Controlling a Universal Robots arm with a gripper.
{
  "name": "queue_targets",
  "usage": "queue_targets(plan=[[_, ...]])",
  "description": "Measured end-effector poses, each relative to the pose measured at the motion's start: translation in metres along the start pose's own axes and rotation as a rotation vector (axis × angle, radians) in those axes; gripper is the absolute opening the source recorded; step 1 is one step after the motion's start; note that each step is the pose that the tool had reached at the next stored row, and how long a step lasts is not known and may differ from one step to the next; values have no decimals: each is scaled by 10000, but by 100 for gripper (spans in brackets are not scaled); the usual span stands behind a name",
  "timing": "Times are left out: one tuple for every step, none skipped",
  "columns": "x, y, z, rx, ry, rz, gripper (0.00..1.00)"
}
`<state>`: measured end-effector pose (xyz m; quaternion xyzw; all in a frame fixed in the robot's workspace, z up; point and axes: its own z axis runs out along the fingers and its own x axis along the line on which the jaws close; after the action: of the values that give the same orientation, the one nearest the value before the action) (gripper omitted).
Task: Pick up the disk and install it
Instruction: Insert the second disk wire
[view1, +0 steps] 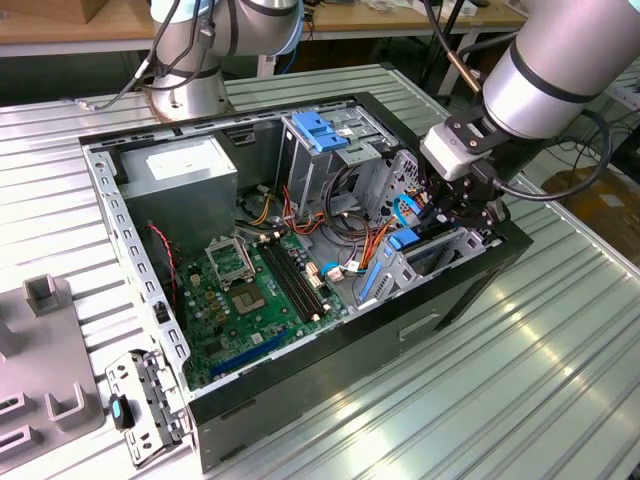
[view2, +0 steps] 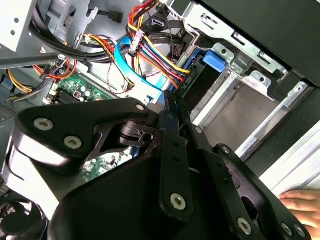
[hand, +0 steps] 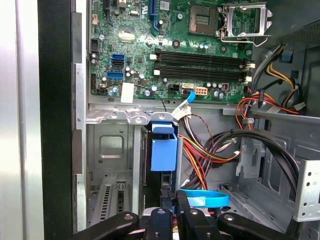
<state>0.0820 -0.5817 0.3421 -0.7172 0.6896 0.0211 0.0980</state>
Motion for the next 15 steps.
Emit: queue_targets(plan=[[2, 1, 6, 0, 3, 0, 16], [4, 1, 11, 0, 3, 0, 16], [7, 2, 12, -1, 5, 0, 16], [7, 1, 13, 0, 4, 0, 16], [7, 1, 14, 0, 2, 0, 16], [7, 2, 14, 0, 3, -1, 16], [7, 1, 13, 0, 1, 0, 16], [5, 0, 5, 1, -6, 0, 16], [-4, -6, -51, 1, -1, -1, 24], [-15, -13, -116, 1, 0, 0, 24], [-22, -18, -155, 0, 2, -1, 24], [-23, -19, -165, 0, 3, -1, 24], [-23, -19, -164, 1, -1, -1, 24], [-23, -19, -164, 1, 0, 0, 24], [-23, -20, -164, 0, 0, 0, 22]])
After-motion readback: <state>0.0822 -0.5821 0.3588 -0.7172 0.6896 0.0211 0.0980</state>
